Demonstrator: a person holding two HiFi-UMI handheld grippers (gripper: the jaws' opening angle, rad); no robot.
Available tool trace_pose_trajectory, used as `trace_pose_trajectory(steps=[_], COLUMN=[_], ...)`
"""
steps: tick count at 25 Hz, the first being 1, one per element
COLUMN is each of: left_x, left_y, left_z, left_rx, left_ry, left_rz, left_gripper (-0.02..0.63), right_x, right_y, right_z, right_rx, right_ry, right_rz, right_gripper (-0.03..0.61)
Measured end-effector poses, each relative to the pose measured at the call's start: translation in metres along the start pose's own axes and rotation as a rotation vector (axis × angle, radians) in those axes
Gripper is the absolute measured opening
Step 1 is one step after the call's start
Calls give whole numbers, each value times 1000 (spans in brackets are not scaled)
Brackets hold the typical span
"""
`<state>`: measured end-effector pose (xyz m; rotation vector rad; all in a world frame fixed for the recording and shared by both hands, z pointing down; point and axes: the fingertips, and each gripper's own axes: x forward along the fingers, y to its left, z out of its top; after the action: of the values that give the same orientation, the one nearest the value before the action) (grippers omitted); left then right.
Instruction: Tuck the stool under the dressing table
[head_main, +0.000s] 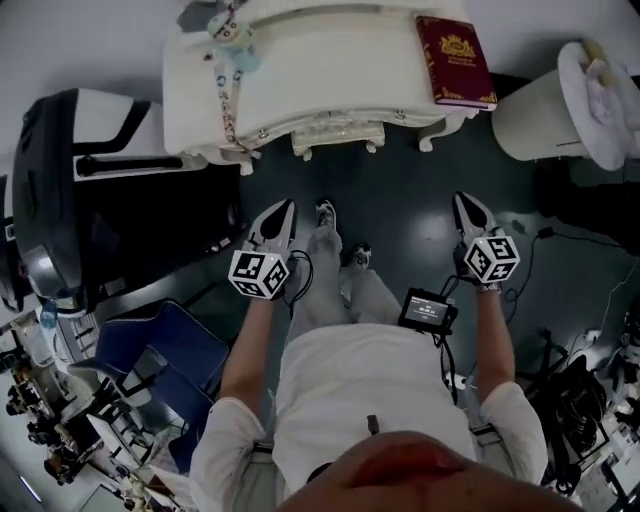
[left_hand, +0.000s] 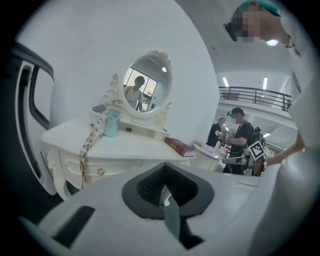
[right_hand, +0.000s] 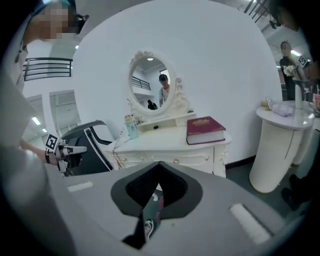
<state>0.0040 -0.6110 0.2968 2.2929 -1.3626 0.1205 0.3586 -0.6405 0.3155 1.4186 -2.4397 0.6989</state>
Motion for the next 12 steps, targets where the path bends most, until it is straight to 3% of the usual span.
trace_pose_trajectory(steps=[3,8,12], left_x=[-26,-84,-118], left_y=[-39,-65,-77], left_z=[47,123,152], left_rx=[54,85,105], left_ry=[-37,-144,-171], left_rz=[-40,11,-28], left_gripper=[8,8,8], right_x=[-46,-111,-133], right_y=[18,60,96], right_z=[46,109,138], right_rx=[20,64,71], right_ry=[-54,-166,-223], right_rz=[34,41,46], right_gripper=[6,6,6])
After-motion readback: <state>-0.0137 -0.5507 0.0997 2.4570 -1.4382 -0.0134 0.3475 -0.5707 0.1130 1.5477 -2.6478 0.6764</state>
